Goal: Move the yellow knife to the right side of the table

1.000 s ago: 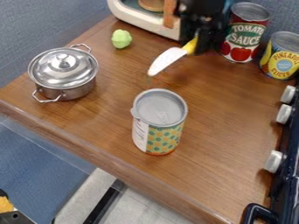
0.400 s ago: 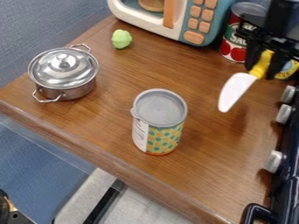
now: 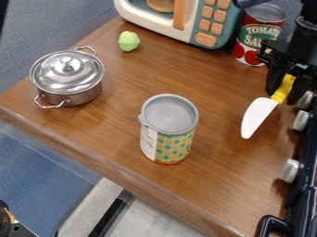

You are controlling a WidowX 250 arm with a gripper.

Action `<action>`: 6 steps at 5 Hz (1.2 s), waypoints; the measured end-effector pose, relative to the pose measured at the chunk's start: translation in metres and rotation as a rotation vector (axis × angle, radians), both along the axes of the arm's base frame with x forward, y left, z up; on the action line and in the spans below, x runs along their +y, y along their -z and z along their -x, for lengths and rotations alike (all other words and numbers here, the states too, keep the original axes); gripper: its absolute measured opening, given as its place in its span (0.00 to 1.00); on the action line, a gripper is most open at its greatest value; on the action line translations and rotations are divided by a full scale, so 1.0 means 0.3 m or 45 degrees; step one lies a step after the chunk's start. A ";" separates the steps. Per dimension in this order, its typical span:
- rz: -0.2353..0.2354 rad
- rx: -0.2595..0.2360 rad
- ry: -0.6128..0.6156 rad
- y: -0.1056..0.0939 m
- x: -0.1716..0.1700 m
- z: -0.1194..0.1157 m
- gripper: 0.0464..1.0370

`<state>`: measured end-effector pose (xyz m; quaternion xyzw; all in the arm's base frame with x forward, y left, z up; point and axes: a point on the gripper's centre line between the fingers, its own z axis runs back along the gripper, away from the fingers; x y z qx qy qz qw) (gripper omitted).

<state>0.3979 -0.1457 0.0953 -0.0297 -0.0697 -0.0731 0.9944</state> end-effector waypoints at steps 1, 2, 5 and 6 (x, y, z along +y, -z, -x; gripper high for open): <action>0.013 0.023 -0.010 0.036 -0.001 0.009 0.37; 0.010 0.052 -0.063 0.073 0.035 0.019 0.37; -0.003 0.114 -0.124 0.096 0.081 0.039 0.74; -0.017 0.115 -0.124 0.092 0.086 0.037 0.96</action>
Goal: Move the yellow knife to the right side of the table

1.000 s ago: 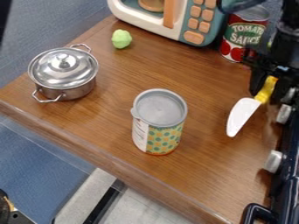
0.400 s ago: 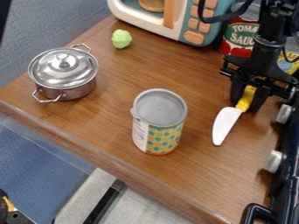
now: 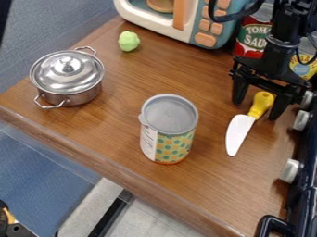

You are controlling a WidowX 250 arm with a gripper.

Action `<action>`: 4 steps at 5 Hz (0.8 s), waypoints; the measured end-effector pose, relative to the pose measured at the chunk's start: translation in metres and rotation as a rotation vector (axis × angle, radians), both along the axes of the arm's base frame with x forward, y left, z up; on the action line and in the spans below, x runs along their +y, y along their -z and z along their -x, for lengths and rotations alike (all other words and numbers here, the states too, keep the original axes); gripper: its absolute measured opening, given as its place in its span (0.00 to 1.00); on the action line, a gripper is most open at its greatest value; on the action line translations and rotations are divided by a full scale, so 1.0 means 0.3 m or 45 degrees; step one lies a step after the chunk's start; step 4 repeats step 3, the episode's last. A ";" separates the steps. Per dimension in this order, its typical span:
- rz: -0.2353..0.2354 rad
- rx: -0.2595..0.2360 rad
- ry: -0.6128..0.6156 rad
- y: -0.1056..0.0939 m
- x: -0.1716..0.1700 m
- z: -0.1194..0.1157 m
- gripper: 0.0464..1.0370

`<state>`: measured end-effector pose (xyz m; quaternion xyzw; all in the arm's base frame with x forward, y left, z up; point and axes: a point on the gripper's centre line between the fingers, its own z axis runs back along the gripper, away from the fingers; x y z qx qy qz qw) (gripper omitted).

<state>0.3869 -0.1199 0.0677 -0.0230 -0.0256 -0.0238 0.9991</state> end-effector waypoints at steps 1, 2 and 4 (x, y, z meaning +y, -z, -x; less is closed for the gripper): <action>-0.012 0.005 0.003 -0.008 0.002 0.000 0.97; -0.007 -0.031 0.000 -0.057 0.004 -0.001 0.96; -0.020 -0.120 -0.005 -0.142 0.019 -0.009 0.96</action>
